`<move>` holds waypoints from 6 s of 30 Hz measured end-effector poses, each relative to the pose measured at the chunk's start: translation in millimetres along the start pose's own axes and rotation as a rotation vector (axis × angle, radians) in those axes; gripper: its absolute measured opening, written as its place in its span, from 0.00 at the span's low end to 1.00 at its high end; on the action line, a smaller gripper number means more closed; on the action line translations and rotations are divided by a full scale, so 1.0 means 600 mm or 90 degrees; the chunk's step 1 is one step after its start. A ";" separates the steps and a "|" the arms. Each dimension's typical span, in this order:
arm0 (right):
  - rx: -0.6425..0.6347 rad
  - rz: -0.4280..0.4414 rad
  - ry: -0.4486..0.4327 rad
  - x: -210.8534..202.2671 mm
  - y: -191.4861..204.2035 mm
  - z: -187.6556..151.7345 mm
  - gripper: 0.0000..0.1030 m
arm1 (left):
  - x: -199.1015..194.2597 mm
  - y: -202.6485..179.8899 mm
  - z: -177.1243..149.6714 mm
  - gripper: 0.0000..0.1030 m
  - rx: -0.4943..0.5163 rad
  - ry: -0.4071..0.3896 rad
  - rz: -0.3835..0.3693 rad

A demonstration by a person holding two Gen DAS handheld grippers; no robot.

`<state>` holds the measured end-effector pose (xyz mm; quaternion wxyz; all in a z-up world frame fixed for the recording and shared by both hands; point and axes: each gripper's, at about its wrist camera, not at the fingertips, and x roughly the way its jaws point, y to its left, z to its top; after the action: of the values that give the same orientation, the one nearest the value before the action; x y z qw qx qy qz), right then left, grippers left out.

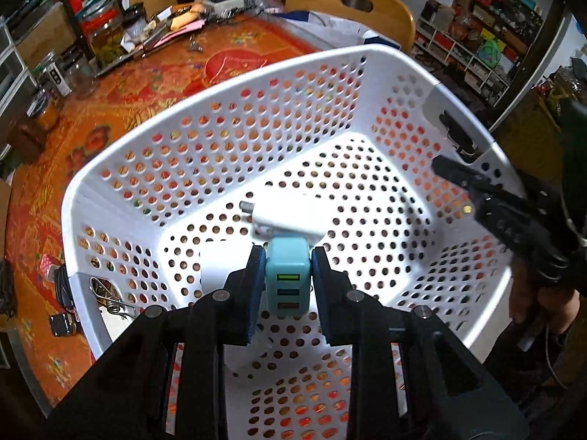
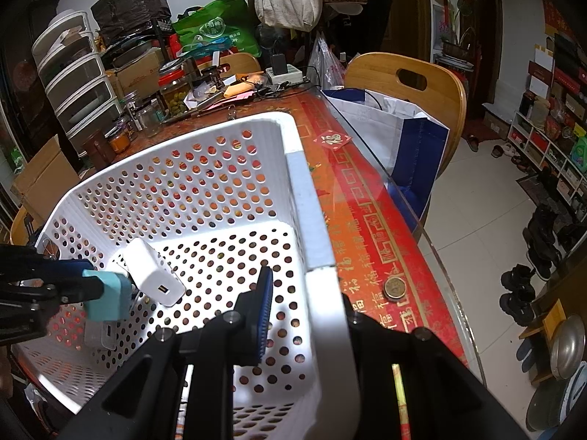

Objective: Organize rigid objects
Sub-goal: 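Carry the blue USB charger into the basket and open the left tool, then move the left tool back to the pink card on the table, then grasp the pink card with the left tool and lift it, then carry the pink card into the basket and open the left tool, then move the left tool to the black power adapter with cable, then grasp the black power adapter with the left tool and lift it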

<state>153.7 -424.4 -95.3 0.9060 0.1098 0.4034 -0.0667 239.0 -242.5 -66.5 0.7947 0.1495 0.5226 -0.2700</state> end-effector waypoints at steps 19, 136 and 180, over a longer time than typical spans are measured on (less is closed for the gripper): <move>-0.008 -0.016 0.006 0.002 0.002 0.001 0.20 | -0.200 0.220 -0.087 1.00 -0.123 -0.239 0.120; -0.030 -0.013 0.008 0.004 0.001 0.003 0.21 | -0.165 0.364 -0.146 0.99 -0.257 -0.178 0.140; -0.038 -0.014 0.013 0.006 -0.003 0.009 0.21 | -0.098 0.450 -0.067 0.54 -0.278 -0.106 0.274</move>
<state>159.5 -427.5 -94.5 0.9040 0.0788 0.4153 -0.0637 349.0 12.9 -41.2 0.8870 0.0604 0.4577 0.0116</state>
